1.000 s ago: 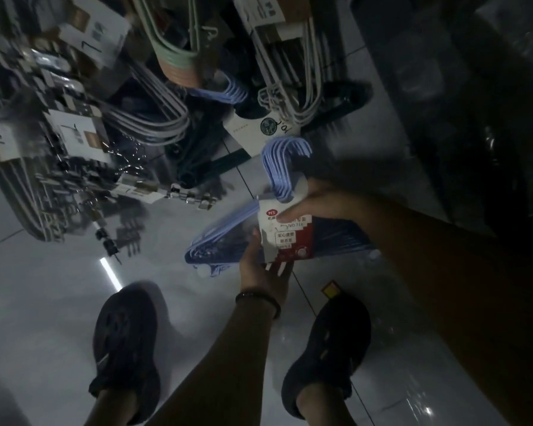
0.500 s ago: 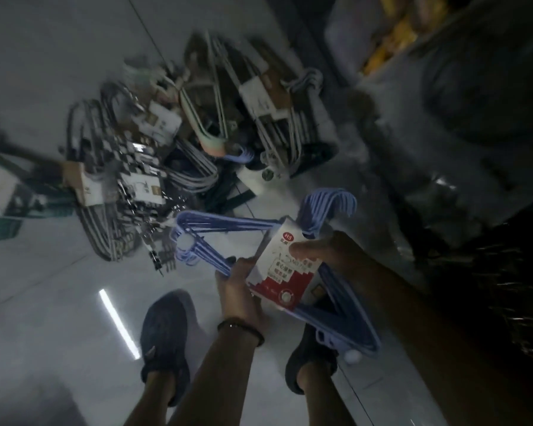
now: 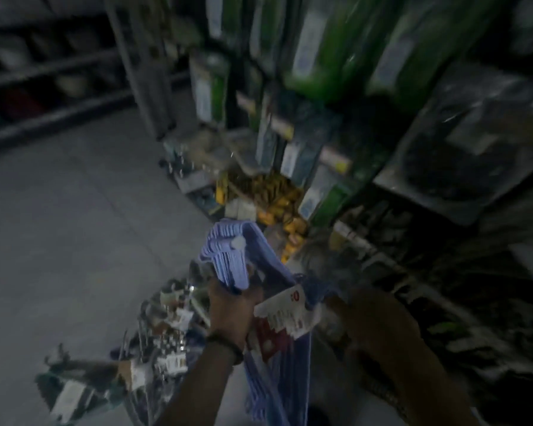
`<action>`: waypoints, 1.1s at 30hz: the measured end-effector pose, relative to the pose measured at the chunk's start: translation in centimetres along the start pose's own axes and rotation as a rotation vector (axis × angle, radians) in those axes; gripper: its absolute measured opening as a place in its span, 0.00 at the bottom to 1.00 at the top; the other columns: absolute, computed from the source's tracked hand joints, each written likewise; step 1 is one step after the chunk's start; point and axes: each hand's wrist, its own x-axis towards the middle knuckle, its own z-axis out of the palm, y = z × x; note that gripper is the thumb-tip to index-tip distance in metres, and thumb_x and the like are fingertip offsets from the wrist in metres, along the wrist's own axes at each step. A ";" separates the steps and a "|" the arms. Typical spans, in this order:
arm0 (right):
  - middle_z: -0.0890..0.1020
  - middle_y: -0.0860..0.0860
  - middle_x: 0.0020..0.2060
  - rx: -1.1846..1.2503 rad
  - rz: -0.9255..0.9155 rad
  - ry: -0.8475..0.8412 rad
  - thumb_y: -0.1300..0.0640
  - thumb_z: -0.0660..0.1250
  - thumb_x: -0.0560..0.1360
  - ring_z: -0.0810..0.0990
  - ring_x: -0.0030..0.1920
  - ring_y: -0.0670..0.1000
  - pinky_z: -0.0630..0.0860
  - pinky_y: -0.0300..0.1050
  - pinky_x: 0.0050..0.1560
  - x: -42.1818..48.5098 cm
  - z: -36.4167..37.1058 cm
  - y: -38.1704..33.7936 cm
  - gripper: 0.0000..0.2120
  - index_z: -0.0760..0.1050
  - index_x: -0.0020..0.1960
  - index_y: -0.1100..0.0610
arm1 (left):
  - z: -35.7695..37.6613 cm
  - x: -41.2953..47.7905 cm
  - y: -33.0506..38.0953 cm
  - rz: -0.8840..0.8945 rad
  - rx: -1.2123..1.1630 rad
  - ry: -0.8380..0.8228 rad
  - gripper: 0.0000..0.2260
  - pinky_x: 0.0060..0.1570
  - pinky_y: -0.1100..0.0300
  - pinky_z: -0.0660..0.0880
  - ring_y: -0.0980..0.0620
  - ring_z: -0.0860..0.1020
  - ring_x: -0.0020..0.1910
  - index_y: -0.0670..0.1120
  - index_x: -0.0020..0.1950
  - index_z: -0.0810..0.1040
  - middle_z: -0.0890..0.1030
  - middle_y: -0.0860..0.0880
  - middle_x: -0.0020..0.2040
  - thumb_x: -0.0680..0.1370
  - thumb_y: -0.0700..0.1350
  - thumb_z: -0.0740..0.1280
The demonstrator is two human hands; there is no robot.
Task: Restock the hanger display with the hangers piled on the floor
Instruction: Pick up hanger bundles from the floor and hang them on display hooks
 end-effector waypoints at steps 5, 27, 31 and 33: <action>0.80 0.52 0.50 0.053 -0.128 0.297 0.43 0.64 0.82 0.81 0.45 0.55 0.78 0.50 0.43 -4.3 -13.1 -6.8 0.17 0.73 0.66 0.51 | 3.3 -4.2 11.4 0.136 0.193 -0.308 0.10 0.28 0.53 0.73 0.43 0.72 0.29 0.47 0.41 0.75 0.74 0.50 0.29 0.71 0.35 0.74; 0.72 0.47 0.30 0.142 0.234 0.712 0.50 0.61 0.86 0.69 0.27 0.49 0.63 0.43 0.28 -19.9 -38.4 9.9 0.08 0.69 0.48 0.49 | 24.8 -21.0 29.2 0.770 0.576 -0.724 0.07 0.37 0.55 0.78 0.53 0.79 0.33 0.53 0.46 0.80 0.81 0.51 0.34 0.84 0.50 0.67; 0.76 0.47 0.32 0.054 0.270 0.739 0.50 0.61 0.85 0.73 0.28 0.48 0.67 0.42 0.26 -20.6 -42.4 13.6 0.07 0.69 0.49 0.50 | 28.7 -21.1 31.3 1.008 0.609 -0.621 0.07 0.43 0.57 0.79 0.60 0.81 0.41 0.61 0.56 0.76 0.84 0.56 0.45 0.83 0.47 0.67; 0.74 0.46 0.33 0.017 0.310 0.723 0.51 0.61 0.85 0.72 0.29 0.47 0.62 0.40 0.26 -20.7 -44.6 15.0 0.06 0.69 0.49 0.50 | 30.7 -21.4 32.9 1.109 0.647 -0.580 0.10 0.45 0.59 0.80 0.59 0.82 0.44 0.60 0.60 0.78 0.85 0.57 0.48 0.83 0.46 0.68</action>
